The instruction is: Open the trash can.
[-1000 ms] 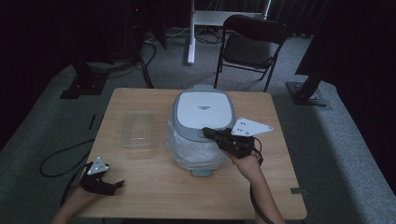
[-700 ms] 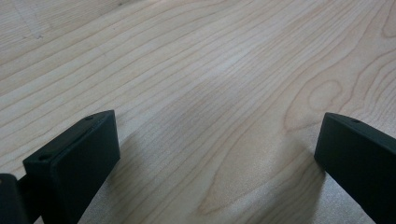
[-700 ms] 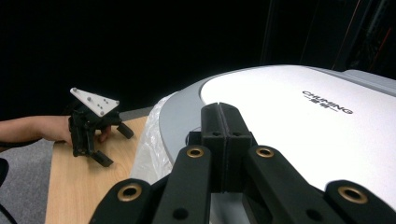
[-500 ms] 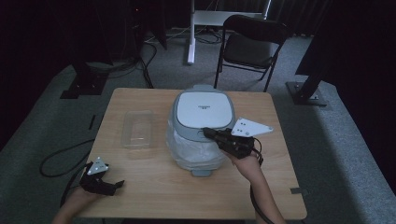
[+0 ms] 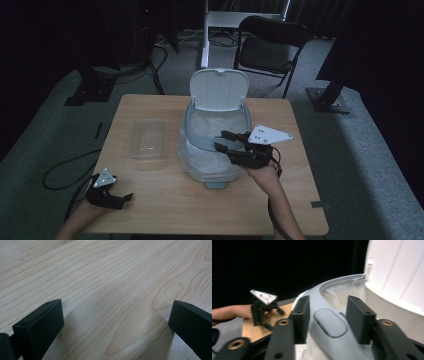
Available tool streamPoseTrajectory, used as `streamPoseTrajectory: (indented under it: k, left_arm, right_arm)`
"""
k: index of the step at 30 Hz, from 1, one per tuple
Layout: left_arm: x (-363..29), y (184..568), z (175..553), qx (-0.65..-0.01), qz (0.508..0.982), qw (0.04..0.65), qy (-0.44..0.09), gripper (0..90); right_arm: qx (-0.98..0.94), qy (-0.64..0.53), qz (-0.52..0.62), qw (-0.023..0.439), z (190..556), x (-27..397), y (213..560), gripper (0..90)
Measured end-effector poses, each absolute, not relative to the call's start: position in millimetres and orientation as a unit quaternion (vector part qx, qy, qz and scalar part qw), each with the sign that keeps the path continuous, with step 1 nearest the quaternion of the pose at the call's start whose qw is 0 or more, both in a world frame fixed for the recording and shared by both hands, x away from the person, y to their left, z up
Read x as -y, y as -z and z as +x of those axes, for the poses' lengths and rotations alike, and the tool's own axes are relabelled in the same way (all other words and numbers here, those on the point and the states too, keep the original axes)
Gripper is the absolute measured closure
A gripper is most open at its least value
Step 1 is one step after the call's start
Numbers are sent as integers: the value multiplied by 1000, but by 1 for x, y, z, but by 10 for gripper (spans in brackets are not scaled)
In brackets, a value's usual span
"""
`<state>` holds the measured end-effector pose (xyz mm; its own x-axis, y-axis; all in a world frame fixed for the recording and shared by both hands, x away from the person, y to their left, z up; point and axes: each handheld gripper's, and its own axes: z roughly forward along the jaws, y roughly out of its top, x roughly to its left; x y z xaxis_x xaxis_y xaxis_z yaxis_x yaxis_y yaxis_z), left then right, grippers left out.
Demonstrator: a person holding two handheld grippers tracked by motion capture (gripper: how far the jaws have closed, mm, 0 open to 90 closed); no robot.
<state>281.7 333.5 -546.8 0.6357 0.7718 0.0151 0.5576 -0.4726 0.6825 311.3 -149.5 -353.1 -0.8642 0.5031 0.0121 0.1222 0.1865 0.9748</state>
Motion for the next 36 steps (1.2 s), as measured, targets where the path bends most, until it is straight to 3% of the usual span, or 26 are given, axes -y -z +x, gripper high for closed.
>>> streamPoseTrajectory:
  k: [4, 10, 14, 20, 36]
  left_arm:
    - [-334, 547, 282, -394, 843, 329, -163, 9]
    - [-333, 547, 282, -394, 843, 329, -163, 9]
    - [-333, 547, 281, -392, 844, 329, -162, 9]
    - [-333, 547, 281, -388, 846, 329, -160, 8]
    - [-333, 547, 281, -388, 846, 329, -160, 9]
  right_arm:
    - [-750, -607, 214, 156, 312, 152, 352, 483]
    - [-744, -608, 230, 152, 314, 157, 349, 238]
    - [-741, -610, 235, 156, 313, 161, 349, 120]
    - [-736, -600, 249, 193, 311, 166, 349, 120]
    - [-721, -583, 294, 233, 307, 189, 353, 120]
